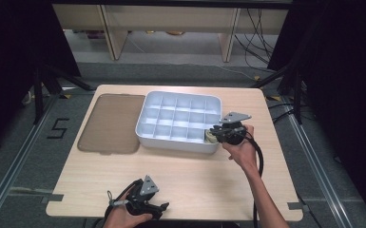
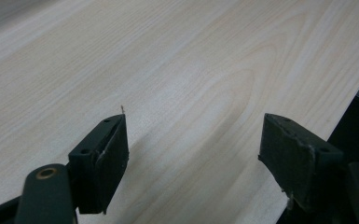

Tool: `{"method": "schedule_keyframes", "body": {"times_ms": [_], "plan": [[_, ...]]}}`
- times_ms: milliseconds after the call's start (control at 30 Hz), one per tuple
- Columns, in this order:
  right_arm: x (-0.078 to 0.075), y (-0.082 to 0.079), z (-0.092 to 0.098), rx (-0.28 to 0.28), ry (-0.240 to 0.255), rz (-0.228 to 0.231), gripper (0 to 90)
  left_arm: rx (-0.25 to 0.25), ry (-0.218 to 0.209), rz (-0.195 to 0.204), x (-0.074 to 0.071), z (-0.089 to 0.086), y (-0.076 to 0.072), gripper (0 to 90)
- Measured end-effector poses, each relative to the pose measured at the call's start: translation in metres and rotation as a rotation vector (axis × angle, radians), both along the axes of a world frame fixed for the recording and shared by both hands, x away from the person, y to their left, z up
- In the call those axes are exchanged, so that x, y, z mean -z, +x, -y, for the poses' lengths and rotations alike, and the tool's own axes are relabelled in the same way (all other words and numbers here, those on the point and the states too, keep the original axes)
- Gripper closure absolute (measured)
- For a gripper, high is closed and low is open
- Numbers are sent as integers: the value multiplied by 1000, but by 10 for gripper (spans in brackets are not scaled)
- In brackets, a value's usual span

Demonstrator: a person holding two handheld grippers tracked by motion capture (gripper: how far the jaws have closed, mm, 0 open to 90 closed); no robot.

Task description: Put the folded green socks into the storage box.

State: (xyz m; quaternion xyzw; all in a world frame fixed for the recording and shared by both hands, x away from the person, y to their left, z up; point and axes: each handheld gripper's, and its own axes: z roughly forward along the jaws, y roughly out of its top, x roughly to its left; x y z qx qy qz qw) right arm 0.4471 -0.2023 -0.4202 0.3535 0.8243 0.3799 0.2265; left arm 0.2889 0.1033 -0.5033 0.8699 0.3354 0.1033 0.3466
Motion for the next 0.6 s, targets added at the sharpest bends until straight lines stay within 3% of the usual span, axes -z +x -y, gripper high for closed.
{"method": "schedule_keyframes", "body": {"times_ms": [400,433,600], "plan": [[-2,-4,1,-3,7,24,673,-3,3,1,0,-1,1,233],[-3,-5,1,2,9,6,648,-15,-2,-4,1,0,0,233],[0,-8,1,5,20,10,606,-8,-1,7,0,-1,1,231]]}}
